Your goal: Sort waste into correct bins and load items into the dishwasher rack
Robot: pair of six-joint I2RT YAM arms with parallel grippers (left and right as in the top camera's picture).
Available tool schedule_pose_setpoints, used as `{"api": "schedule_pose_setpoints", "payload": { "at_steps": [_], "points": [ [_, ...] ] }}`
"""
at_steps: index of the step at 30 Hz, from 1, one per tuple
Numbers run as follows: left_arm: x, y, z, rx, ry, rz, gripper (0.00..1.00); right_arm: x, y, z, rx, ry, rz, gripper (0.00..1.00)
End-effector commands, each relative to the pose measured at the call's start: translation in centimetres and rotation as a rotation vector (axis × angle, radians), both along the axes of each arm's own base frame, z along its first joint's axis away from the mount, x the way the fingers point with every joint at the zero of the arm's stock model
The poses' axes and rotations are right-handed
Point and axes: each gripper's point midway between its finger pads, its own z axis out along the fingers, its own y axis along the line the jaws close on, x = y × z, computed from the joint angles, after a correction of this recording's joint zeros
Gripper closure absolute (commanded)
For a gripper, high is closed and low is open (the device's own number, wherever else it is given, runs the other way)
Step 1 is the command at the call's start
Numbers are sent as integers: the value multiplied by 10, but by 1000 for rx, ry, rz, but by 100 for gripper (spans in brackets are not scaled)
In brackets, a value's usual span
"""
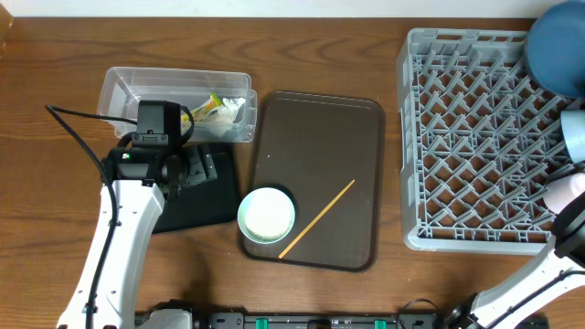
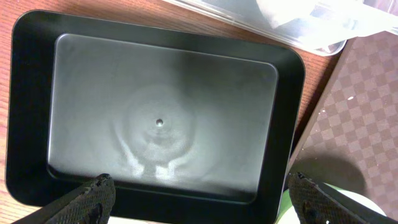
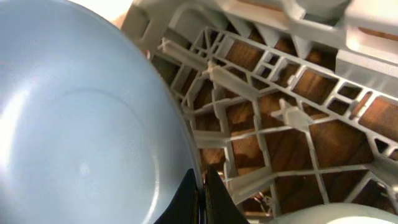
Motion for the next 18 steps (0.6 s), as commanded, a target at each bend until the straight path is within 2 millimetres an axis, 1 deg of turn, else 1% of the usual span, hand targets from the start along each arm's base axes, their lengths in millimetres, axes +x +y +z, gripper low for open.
{"api": "schedule_pose_setpoints", "payload": {
  "at_steps": [1,7,11,13,16,18],
  "points": [
    [-1,4,4,12,-13,7,8,4,9,59,-122,-70,87,99],
    [-1,4,4,12,-13,7,8,-18,9,120,-301,-57,82,99],
    [-1,4,4,12,-13,7,8,-41,9,167,-512,9,62,99],
    [-1,4,4,12,-13,7,8,-52,9,185,-635,81,37,99],
    [-1,4,4,12,-13,7,8,-73,8,217,-896,279,-33,99],
    [-1,4,4,12,-13,7,8,-80,11,233,-1042,408,-62,99]
  ]
}}
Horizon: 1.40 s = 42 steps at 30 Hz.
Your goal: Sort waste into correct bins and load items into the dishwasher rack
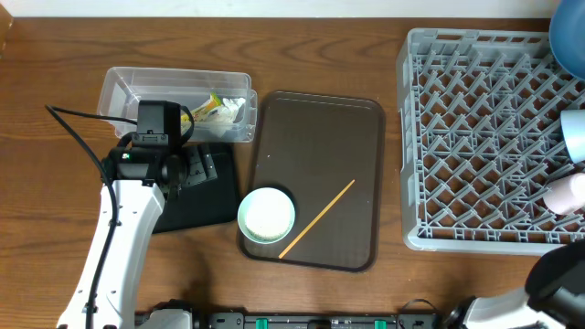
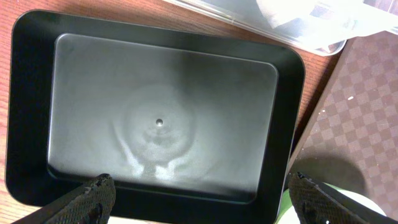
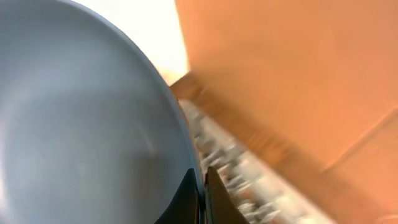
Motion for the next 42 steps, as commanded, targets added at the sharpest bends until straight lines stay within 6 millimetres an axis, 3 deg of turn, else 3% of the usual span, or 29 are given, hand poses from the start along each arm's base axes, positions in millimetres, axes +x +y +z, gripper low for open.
{"api": "schedule_pose_setpoints", "payload": {
  "at_steps": [1,5,14,27,42],
  "points": [
    [-1,4,4,12,-13,7,8,-24,-4,38,-367,273,-167,99],
    [-1,4,4,12,-13,7,8,-10,22,53,-524,384,-122,99],
    [-1,4,4,12,-13,7,8,25,53,55,-826,687,93,99],
    [-1,4,4,12,-13,7,8,59,60,-3,-889,882,228,99],
    [-1,4,4,12,-13,7,8,74,51,-49,-897,1013,216,96]
  ]
}}
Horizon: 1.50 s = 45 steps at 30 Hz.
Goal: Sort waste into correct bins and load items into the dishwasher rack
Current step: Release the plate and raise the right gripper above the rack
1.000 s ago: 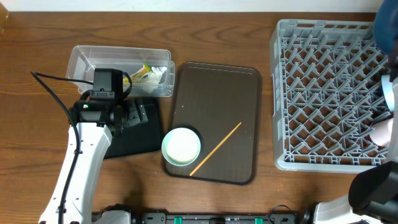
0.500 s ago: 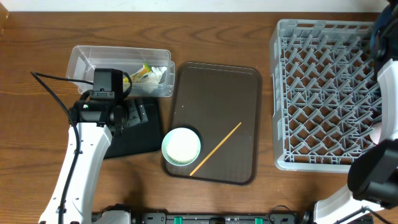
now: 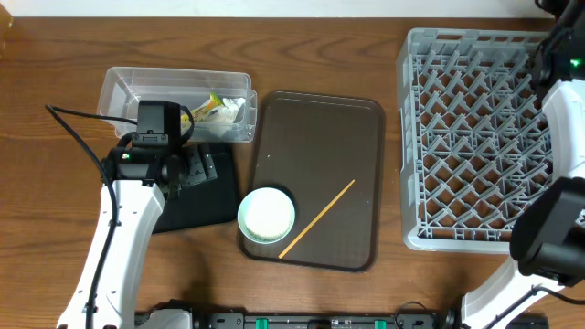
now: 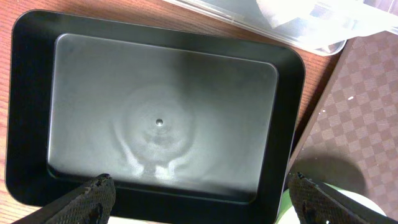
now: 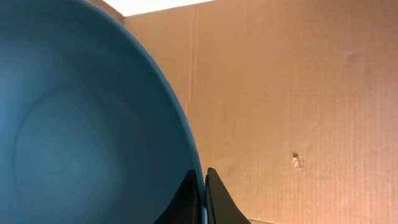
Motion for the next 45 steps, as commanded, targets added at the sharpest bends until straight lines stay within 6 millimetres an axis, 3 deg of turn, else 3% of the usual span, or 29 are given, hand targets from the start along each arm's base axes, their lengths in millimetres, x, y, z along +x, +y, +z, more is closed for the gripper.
{"api": "schedule_pose_setpoints", "payload": {
  "at_steps": [1,8,14,25,29,30,31,40,45],
  "points": [
    [-1,4,4,12,-13,7,8,3,4,-5,-25,25,-31,96],
    [-1,4,4,12,-13,7,8,14,37,-25,61,-21,-15,97],
    [-1,4,4,12,-13,7,8,7,67,-53,152,28,-26,98],
    [-1,4,4,12,-13,7,8,-16,73,-76,276,-1,-130,98],
    [-1,4,4,12,-13,7,8,-16,74,-64,302,-79,-142,80],
    [-1,4,4,12,-13,7,8,-15,75,-60,310,-96,-136,47],
    [-1,3,4,12,-13,7,8,-15,76,-55,316,-113,-129,35],
    [-1,4,4,12,-13,7,8,-18,97,7,433,-272,13,18],
    [-1,4,4,12,-13,7,8,-29,123,24,628,-364,73,11]
  ]
}}
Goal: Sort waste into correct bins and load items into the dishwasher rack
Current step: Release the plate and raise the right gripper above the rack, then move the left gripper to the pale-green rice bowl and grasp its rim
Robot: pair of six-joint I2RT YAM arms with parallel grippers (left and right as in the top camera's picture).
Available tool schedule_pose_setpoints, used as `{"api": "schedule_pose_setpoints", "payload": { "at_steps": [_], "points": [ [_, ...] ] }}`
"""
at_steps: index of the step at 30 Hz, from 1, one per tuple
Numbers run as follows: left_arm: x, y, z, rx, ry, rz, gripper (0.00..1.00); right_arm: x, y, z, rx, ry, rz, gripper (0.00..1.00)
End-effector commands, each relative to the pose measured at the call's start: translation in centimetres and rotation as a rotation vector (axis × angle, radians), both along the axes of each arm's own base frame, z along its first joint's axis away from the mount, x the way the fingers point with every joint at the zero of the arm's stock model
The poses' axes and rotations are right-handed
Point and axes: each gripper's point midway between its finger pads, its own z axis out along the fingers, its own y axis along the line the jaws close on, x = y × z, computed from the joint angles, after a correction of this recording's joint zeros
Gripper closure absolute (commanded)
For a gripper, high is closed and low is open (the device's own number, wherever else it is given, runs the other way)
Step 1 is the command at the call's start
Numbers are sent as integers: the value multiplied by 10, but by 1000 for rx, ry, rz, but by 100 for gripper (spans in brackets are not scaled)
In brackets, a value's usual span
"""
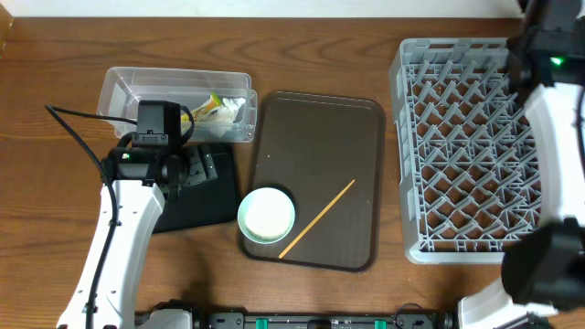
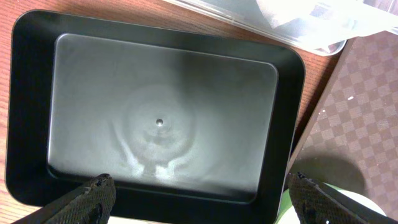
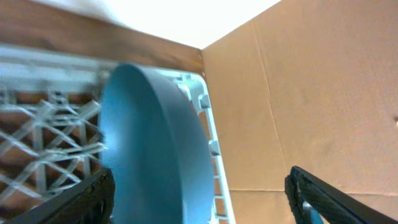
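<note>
A blue bowl (image 3: 149, 143) stands on edge in the far right corner of the grey dishwasher rack (image 1: 457, 155). My right gripper (image 3: 199, 186) is open around the bowl's rim, one finger on each side. In the overhead view the bowl is hidden under the right arm (image 1: 548, 82). My left gripper (image 2: 199, 190) hangs open over the empty black bin (image 2: 161, 118). A pale green bowl (image 1: 266, 216) and a wooden chopstick (image 1: 317, 218) lie on the brown tray (image 1: 320, 128).
A clear plastic bin (image 1: 178, 96) holding wrappers sits behind the black bin. A cardboard wall (image 3: 323, 112) rises just beyond the rack's far right corner. The brown tray lies between the bins and the rack.
My right gripper was shut on the blue bowl's rim in front of the cardboard wall. Now it is open and the bowl stands in the rack's corner. The rack sits slightly further left. Left arm unmoved.
First my right gripper held the blue bowl by its rim close over the rack's grid. It then held the bowl up by the cardboard wall at the rack's far right. Now the bowl rests on edge in that corner, released. The left gripper stayed open over the black bin.
</note>
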Motion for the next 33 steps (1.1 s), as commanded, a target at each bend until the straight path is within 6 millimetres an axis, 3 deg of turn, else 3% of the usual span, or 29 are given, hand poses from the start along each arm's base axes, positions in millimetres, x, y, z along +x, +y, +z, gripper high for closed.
{"api": "schedule_pose_setpoints", "payload": {
  "at_steps": [1,7,11,21,33],
  "points": [
    [-1,4,4,12,-13,6,8,-7,29,15,213,-114,67,11],
    [-1,4,4,12,-13,6,8,-46,106,-17,680,22,216,11],
    [-1,4,4,12,-13,6,8,-85,143,-41,899,198,222,12],
    [-1,4,4,12,-13,6,8,-156,159,-67,1025,476,70,12],
    [6,3,7,11,-43,7,8,-166,184,-68,1047,545,115,10]
  ]
}}
